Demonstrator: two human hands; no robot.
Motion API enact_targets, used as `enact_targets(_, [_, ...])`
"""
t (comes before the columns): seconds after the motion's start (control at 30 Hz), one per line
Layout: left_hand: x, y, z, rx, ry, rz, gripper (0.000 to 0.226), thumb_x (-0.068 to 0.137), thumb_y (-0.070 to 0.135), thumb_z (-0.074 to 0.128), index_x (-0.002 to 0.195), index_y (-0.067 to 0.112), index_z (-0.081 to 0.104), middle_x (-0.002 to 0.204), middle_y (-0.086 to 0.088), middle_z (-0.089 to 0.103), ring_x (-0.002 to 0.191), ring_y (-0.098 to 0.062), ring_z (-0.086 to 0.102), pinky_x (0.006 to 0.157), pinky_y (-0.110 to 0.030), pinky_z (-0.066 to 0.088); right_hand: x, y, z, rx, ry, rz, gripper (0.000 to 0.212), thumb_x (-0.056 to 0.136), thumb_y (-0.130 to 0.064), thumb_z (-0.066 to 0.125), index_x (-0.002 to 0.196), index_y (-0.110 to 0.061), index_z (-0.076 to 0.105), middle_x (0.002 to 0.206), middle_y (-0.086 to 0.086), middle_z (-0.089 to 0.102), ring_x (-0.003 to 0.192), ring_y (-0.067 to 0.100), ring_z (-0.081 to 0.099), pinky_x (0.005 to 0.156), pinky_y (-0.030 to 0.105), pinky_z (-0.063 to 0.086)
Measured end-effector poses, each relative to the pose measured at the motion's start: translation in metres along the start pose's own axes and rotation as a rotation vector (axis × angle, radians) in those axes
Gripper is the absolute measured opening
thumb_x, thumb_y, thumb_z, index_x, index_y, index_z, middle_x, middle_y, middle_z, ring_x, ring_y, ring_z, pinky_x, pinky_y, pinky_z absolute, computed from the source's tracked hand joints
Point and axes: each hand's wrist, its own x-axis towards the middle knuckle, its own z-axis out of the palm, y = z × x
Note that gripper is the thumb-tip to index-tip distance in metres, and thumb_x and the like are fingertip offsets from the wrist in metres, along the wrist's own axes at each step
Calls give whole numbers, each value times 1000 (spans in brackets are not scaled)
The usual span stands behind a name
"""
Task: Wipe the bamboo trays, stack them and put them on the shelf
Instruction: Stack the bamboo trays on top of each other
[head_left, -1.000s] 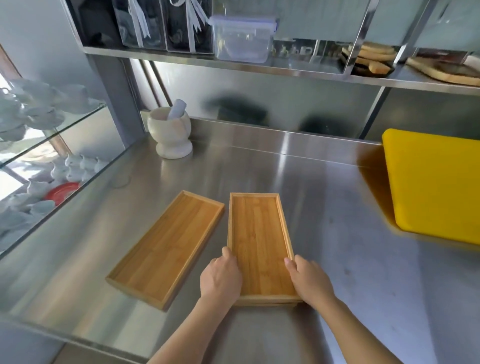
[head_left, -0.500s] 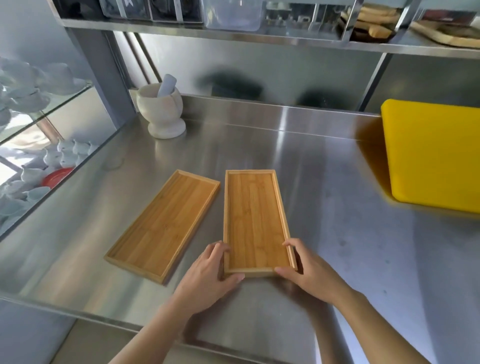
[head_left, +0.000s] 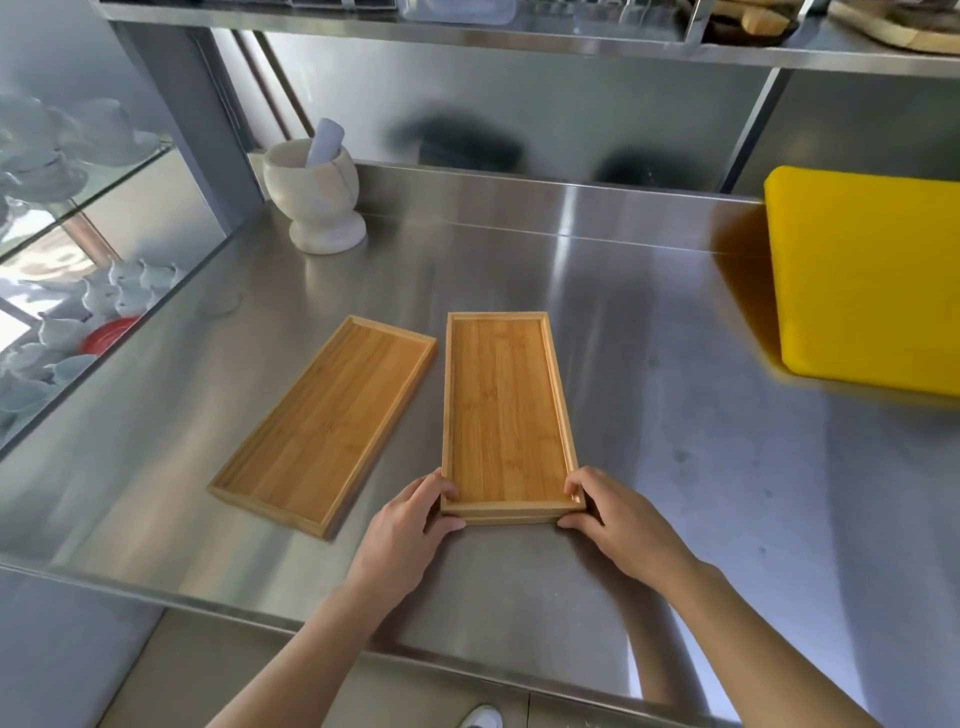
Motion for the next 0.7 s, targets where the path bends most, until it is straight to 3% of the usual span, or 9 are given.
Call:
enact_targets(0.13, [-5,-2,4,-36,36,-8,20,86,22,64,102,10,60,119,9,58,87,-21,63,66,-19,39,0,-1,1,-8,0,-19,18,89,-24,55,90,-24,38,90,-7,47,75,16,45,63,22,38])
enact_targets(0.27, [-6,-4,8,-40,55,22,16,85,17,66,96,6,62,112,-2,65,77,-18,59,61,-12,39,1,-4,0,-13,-4,-12,19,90,-22,54,87,-23,36,92,-6,47,76,17,45,70,33,44])
enact_targets(0.4, [-6,-4,9,-46,58,34,15,84,15,66,95,7,61,114,-3,65,85,-24,65,67,-29,49,0,-3,0,-27,-9,-8,18,90,-22,53,87,-23,36,91,-6,46,76,17,46,71,35,46])
enact_targets(0.53, [-6,-2,9,-23,55,45,15,84,15,67,95,6,62,112,-5,65,82,-24,65,65,-25,45,1,-4,-1,-36,-10,-13,17,91,-23,52,88,-24,35,92,-6,46,76,14,45,70,31,45])
enact_targets(0.7, [-5,-2,4,-14,36,52,16,87,18,64,101,12,61,108,4,60,79,-16,58,68,-22,41,-1,-4,-8,-119,-19,-6,26,84,-43,57,96,-25,43,96,-8,49,78,13,48,69,29,46])
